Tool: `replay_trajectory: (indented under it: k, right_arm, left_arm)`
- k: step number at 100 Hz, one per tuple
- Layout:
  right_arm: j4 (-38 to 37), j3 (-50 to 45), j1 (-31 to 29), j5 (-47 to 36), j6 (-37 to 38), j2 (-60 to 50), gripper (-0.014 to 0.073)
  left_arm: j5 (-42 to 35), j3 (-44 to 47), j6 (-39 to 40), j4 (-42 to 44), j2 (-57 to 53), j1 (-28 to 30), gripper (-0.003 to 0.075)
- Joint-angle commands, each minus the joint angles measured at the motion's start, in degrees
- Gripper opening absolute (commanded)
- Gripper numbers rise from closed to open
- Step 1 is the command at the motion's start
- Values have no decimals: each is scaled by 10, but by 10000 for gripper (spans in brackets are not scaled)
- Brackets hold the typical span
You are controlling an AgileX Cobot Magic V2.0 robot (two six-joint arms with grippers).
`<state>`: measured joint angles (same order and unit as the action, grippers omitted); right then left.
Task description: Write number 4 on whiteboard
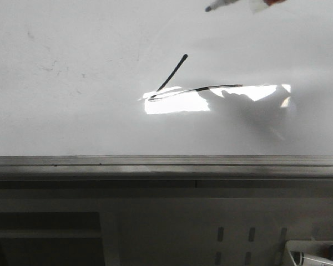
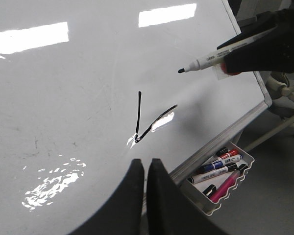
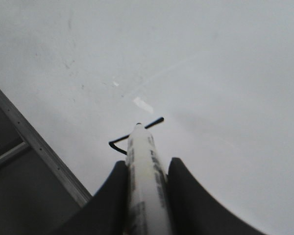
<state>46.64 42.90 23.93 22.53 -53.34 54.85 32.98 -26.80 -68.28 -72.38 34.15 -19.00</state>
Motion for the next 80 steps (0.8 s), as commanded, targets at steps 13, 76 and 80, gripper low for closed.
replay_trajectory:
  k: [13, 76, 80]
  right_arm:
    - [4, 26, 10, -69, -2, 35, -54]
    - [4, 29, 11, -89, -8, 78, -54]
    - [4, 29, 11, -89, -8, 78, -54]
  left_arm:
    - [-9, -15, 1, -30, 0, 1, -20]
    - [-8, -15, 0, -30, 0, 1, -20]
    - [-8, -15, 0, -30, 0, 1, -20]
